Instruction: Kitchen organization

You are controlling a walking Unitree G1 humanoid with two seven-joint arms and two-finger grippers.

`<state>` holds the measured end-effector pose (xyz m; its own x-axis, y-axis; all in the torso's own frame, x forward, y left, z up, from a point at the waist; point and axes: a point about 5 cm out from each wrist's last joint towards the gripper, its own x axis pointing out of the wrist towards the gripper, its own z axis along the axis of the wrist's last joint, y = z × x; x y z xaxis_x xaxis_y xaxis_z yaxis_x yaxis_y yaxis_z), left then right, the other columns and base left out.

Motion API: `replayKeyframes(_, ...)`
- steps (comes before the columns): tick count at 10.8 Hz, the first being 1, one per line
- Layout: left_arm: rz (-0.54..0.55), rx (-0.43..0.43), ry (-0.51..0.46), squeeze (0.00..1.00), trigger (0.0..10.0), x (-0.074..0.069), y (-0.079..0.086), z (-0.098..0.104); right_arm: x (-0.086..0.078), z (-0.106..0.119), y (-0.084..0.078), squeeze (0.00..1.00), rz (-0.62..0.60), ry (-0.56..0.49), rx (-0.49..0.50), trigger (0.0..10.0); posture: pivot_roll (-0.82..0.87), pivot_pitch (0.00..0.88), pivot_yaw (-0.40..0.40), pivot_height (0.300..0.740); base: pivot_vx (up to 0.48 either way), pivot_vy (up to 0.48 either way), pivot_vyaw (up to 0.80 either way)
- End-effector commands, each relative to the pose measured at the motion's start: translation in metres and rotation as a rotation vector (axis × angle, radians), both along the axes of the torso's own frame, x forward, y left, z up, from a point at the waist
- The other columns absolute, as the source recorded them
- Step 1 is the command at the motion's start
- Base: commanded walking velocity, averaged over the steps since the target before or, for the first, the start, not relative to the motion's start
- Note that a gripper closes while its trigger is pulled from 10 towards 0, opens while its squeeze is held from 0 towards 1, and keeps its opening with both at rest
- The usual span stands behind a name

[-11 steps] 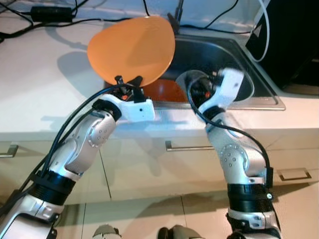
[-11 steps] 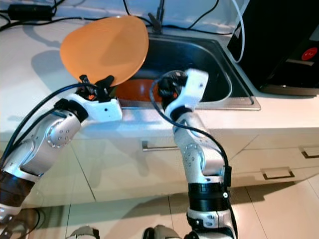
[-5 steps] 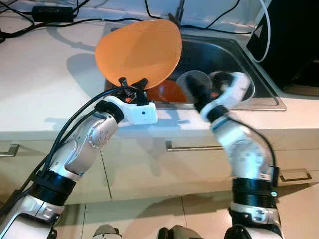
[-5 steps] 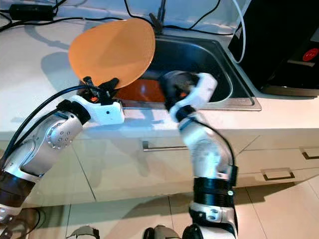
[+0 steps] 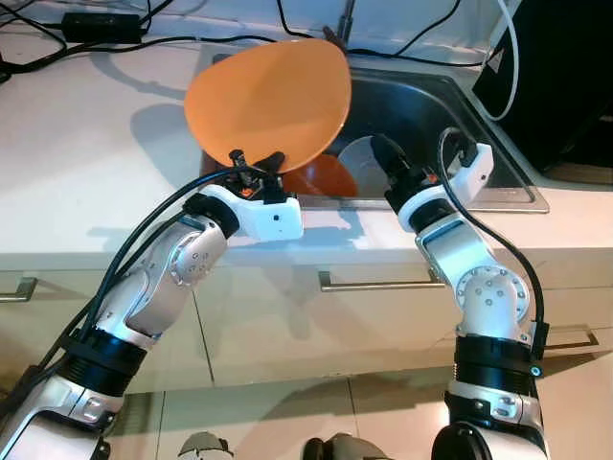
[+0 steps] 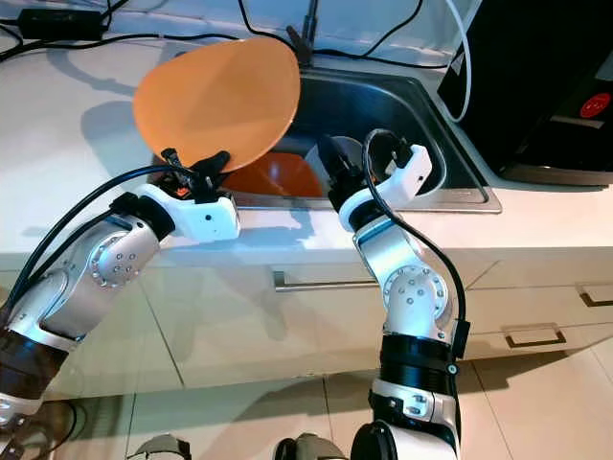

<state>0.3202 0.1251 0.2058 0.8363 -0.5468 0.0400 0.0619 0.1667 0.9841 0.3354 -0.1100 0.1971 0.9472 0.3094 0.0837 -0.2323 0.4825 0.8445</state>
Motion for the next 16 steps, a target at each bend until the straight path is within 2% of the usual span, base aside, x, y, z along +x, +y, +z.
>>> replayKeyframes(1, -0.092, -0.009, -0.01, 0.0, 10.0, -0.009, -0.014, 0.004, 0.003, 0.015, 0.022, 0.0, 0.058, -0.017, 0.086, 10.0, 0.0, 0.067, -0.175, 0.719, 0.0, 0.0, 0.0)
replayKeyframes(7, -0.149, 0.006, 0.025, 0.0, 10.0, -0.016, -0.022, 0.0, 0.004, 0.018, 0.025, 0.0, 0.078, -0.01, 0.119, 10.0, 0.0, 0.062, -0.176, 0.719, 0.0, 0.0, 0.0)
replayKeyframes(8, -0.151, 0.015, 0.05, 0.0, 10.0, -0.016, -0.023, -0.004, 0.004, 0.024, 0.024, 0.0, 0.077, -0.02, 0.15, 10.0, 0.0, 0.064, -0.174, 0.719, 0.0, 0.0, 0.0)
replayKeyframes(10, -0.142, 0.029, 0.068, 0.0, 10.0, -0.015, -0.023, -0.009, 0.004, 0.034, 0.024, 0.0, 0.081, -0.047, 0.187, 10.0, 0.0, 0.066, -0.174, 0.719, 0.0, 0.0, 0.0)
replayKeyframes(13, -0.114, 0.043, 0.071, 0.0, 10.0, -0.013, -0.021, -0.009, 0.004, 0.038, 0.024, 0.0, 0.085, -0.047, 0.208, 10.0, 0.0, 0.072, -0.174, 0.719, 0.0, 0.0, 0.0)
replayKeyframes(16, -0.155, 0.013, 0.069, 0.0, 10.0, -0.016, -0.027, -0.006, 0.004, 0.038, 0.025, 0.0, 0.089, -0.041, 0.212, 10.0, 0.0, 0.078, -0.175, 0.719, 0.0, 0.0, 0.0)
